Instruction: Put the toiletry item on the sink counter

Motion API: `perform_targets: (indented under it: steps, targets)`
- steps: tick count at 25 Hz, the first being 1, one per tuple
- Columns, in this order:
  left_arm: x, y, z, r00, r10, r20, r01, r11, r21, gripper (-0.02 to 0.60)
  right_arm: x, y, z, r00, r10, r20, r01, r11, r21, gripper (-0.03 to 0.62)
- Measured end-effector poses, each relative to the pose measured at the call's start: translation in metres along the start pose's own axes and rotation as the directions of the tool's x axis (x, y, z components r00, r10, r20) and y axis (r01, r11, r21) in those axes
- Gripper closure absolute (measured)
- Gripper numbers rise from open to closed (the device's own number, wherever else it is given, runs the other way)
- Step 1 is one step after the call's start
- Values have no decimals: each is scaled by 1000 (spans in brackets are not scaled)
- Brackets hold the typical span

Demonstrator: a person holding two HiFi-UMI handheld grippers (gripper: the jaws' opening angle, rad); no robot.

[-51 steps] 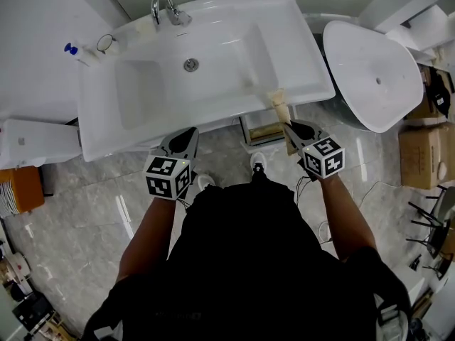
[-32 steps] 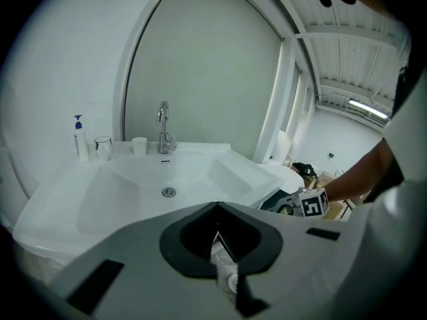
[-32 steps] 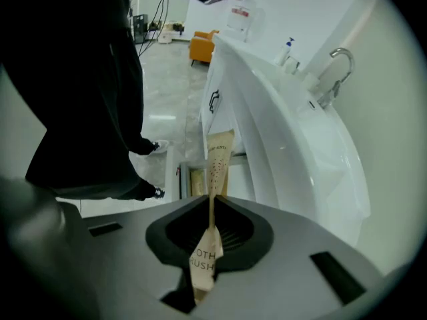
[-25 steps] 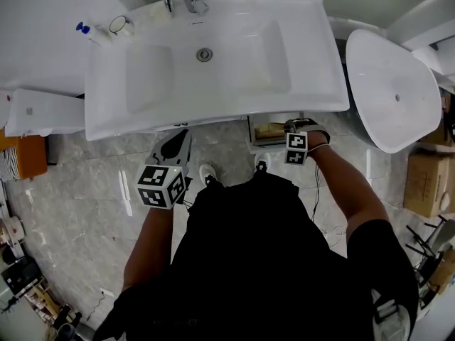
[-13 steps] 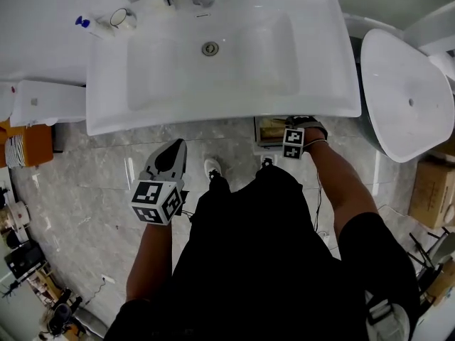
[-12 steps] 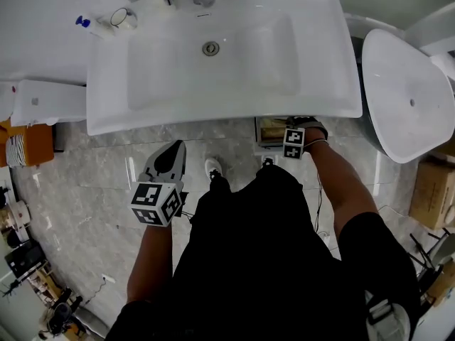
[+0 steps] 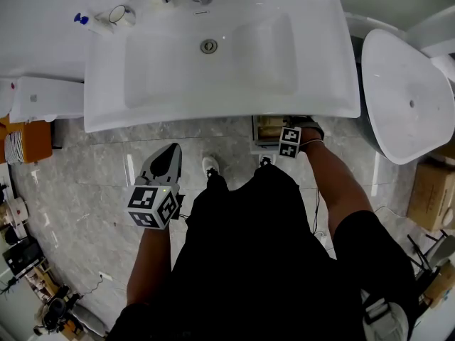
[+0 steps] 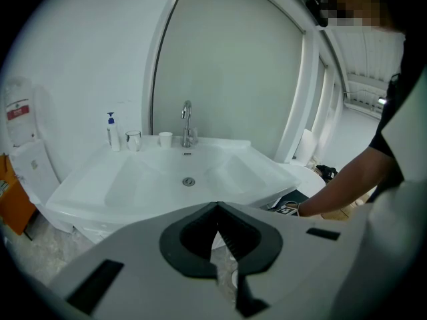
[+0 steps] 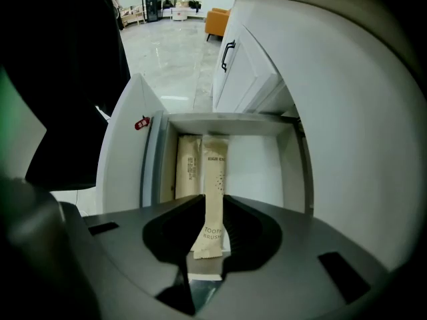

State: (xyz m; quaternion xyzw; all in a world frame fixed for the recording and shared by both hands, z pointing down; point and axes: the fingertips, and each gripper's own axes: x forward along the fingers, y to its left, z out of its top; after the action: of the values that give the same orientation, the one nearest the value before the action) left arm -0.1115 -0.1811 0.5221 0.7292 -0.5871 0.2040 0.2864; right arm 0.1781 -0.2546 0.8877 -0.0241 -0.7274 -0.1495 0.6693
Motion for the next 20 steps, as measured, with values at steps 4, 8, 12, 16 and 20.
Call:
perform_targets:
  steps: [4,8,12,16,20]
  targets:
    - [-1,0,8,1000,-26,15,26,1000,12,584,-10,4,0,1000,-10,-5,10,1000,22,536]
    - [-5,6,14,997,-66,31,65,997,34,584,-24,7,0,999,-23,-25,25,998,65,536]
    - [-11,18,20,993,-108,46,105,993,53,584,-41,11,5,998,-39,-45,45,992,117,537]
    - [-17,36,20,987,-154,50,150,986,71,584,-61,14,19,996,-64,-58,75,977,202,537]
    - [-22,53,21,978,-200,56,194,977,93,584,-84,15,40,994,-102,-45,111,940,322,537]
